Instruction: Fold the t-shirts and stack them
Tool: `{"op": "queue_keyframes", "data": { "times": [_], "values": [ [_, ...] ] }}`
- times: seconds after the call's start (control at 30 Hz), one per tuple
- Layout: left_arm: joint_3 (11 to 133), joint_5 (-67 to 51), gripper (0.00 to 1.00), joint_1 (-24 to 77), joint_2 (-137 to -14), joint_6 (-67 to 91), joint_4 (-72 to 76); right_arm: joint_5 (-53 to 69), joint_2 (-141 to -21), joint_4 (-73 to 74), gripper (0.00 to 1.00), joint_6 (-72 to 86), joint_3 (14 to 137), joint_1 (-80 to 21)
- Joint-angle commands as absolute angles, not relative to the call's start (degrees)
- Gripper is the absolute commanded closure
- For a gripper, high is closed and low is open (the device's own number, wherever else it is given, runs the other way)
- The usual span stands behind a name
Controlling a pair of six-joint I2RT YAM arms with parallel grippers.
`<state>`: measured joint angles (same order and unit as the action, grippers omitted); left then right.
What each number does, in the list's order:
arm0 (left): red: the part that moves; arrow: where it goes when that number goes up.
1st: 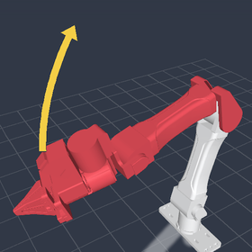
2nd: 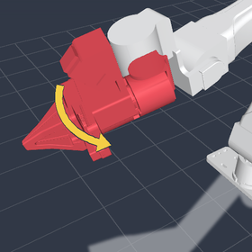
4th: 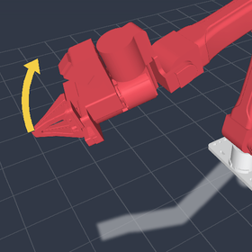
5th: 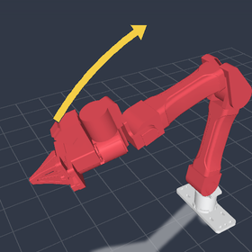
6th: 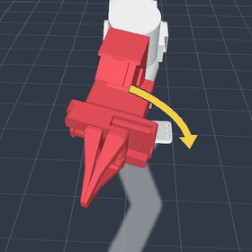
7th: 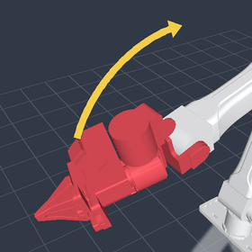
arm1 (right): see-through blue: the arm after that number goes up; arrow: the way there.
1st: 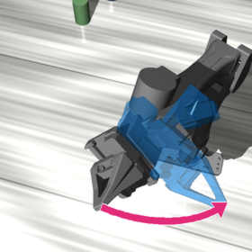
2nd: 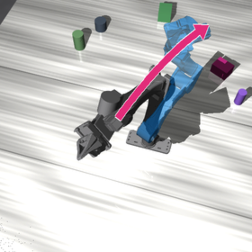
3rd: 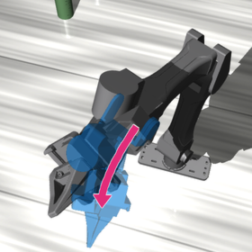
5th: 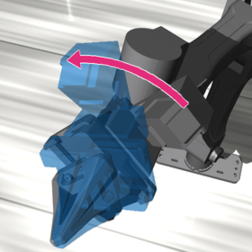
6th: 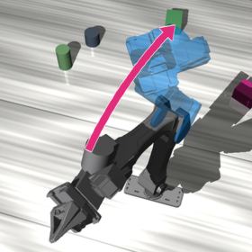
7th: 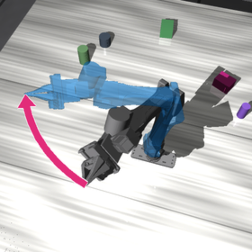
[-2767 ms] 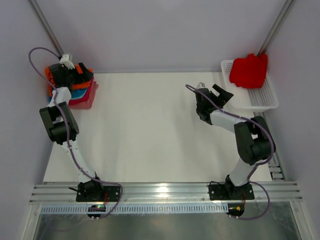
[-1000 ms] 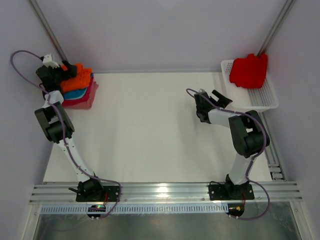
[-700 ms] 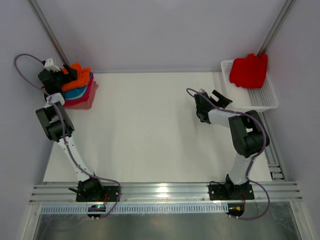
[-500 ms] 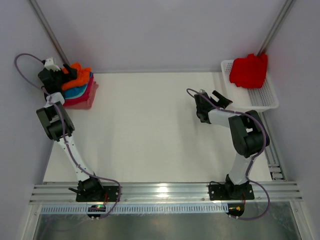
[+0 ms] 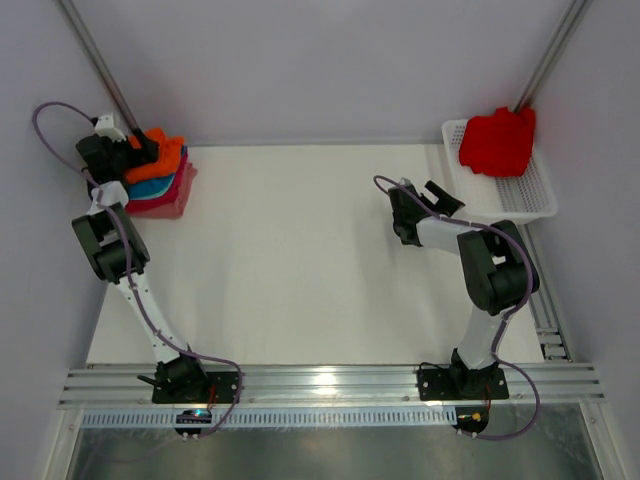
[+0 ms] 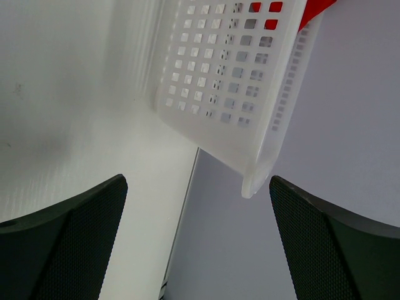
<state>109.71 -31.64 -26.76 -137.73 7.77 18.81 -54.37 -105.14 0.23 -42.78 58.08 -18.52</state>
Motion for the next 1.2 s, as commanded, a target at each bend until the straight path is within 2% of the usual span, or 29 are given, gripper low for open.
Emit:
{"op": "queue_keyframes", "data": {
  "times": [0.0,0.13,0.27,0.4,0.5,0.67,0.87,0.93,1.03,1.17],
  "values": [
    [104.69,-35.5,0.01,-25.14,-129.24,5.01,10.55,-53.18,-103.19,1.93,0.01,-39.29,61.17,-18.19],
    [97.66,-34.29,0.01,-20.67,-118.67,1.69,4.79,-52.04,-100.82,3.69,0.01,-34.82,63.45,-18.19],
    [98.08,-33.57,0.01,-14.95,-109.44,-1.84,-4.64,-49.32,-98.44,5.36,0.01,-31.03,65.21,-18.19],
    [98.52,-39.53,0.01,-10.65,-103.98,3.41,-14.29,-45.89,-95.02,6.24,0.01,-27.17,65.48,-18.28],
    [97.56,-38.77,0.01,-7.66,-99.94,0.9,-20.11,-44.13,-93.7,5.28,0.01,-26.19,63.99,-18.28],
    [88.17,-36.84,0.01,-2.82,-91.08,-6.84,-29.0,-41.84,-90.62,0.35,0.01,-26.28,58.89,-18.37],
    [72.7,-27.62,0.01,2.46,-82.37,-8.53,-23.06,-38.67,-87.38,-5.61,0.01,-22.94,54.24,-18.37],
    [67.18,-27.86,0.01,2.99,-79.2,-5.47,-19.53,-38.32,-85.88,-8.94,0.0,-23.03,52.13,-18.28],
    [61.72,-27.95,0.01,3.08,-76.03,-3.96,-12.67,-37.54,-81.75,-13.53,0.01,-22.51,49.23,-18.02],
    [57.75,-22.33,0.01,2.99,-74.62,-0.45,-5.9,-34.03,-77.26,-14.41,0.01,-16.97,47.02,-16.79]
  ]
}}
